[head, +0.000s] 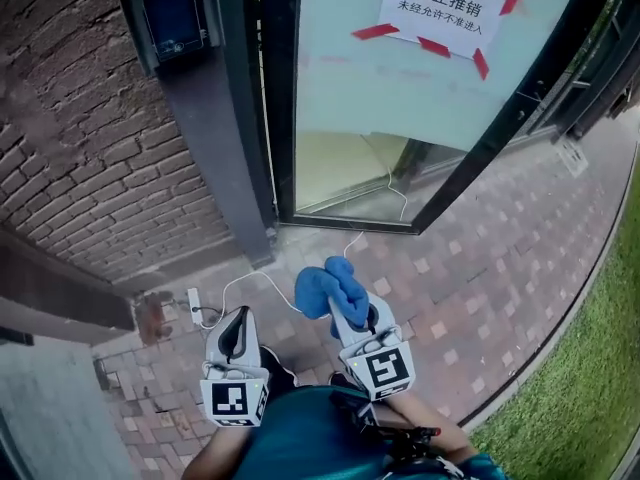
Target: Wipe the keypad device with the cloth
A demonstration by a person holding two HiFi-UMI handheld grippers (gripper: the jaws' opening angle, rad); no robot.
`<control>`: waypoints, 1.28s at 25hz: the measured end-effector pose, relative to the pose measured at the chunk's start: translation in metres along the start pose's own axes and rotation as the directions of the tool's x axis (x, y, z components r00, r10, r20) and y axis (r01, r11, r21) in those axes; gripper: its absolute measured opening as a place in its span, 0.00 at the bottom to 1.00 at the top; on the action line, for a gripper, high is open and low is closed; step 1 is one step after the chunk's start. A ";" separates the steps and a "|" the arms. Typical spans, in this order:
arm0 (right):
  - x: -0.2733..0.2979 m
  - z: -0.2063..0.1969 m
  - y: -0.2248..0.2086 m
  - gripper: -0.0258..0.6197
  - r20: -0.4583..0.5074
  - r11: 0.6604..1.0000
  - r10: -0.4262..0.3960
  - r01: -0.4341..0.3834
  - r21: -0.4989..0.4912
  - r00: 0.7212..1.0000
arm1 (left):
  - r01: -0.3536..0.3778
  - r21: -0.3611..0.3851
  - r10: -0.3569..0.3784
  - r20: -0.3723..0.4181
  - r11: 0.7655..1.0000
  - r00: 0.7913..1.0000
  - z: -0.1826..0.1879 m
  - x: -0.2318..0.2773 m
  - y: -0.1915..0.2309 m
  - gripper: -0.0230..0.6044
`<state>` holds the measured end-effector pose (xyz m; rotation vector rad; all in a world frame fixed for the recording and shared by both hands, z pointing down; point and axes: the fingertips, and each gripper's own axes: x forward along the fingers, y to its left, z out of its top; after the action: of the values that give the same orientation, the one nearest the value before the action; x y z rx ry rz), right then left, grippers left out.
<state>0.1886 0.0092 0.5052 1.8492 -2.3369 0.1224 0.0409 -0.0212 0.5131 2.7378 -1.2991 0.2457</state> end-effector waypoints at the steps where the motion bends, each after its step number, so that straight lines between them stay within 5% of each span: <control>1: -0.014 -0.006 -0.003 0.12 -0.002 1.000 0.005 -0.005 0.007 1.000 | -0.005 -0.003 0.005 -0.005 1.000 1.000 -0.006 -0.007 -0.014 0.02; 11: -0.125 -0.070 -0.018 0.12 -0.010 0.987 0.124 -0.122 0.103 0.992 | -0.150 -0.012 0.150 -0.044 0.989 0.988 -0.032 -0.090 -0.110 0.02; 22: -0.153 -0.073 -0.013 0.12 0.013 0.989 0.125 -0.125 0.082 0.992 | -0.183 0.046 0.184 -0.031 0.982 0.982 -0.026 -0.114 -0.124 0.02; 32: -0.165 -0.063 0.053 0.12 -0.025 0.998 0.050 -0.050 0.038 0.998 | -0.185 -0.025 0.185 0.008 0.983 0.983 -0.042 -0.168 -0.071 0.02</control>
<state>0.1785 0.1901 0.5399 1.7952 -2.3800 0.1954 -0.0131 0.1578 0.5215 2.6031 -1.5502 0.2296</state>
